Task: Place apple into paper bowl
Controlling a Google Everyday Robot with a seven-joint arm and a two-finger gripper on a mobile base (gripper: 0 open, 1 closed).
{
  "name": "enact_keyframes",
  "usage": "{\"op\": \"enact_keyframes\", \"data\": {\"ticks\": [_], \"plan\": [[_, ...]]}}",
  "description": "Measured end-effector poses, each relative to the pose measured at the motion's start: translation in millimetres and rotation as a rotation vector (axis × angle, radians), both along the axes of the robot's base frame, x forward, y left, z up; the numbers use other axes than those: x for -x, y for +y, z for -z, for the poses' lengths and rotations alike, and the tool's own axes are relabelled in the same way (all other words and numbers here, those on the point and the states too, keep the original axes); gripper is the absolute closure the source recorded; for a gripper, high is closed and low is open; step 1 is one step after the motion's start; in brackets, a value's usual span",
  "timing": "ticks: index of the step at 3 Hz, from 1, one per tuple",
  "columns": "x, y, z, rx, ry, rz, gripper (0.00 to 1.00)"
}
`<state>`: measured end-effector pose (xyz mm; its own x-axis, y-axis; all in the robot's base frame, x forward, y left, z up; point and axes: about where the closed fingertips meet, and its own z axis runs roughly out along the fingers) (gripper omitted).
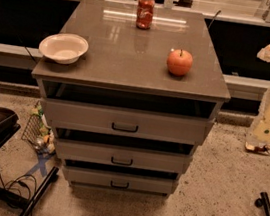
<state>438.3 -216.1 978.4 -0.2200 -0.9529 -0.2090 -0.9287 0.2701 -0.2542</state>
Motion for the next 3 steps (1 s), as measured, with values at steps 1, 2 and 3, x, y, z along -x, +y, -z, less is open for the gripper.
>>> {"op": "enact_keyframes", "data": {"ticks": [1, 2, 3], "plan": [[-3, -1, -1, -0.007, -0.010, 0.002, 0.00], [-27, -9, -13, -0.079, -0.104, 0.026, 0.00], [-65, -40, -17, -0.203, -0.231, 0.069, 0.00]]}}
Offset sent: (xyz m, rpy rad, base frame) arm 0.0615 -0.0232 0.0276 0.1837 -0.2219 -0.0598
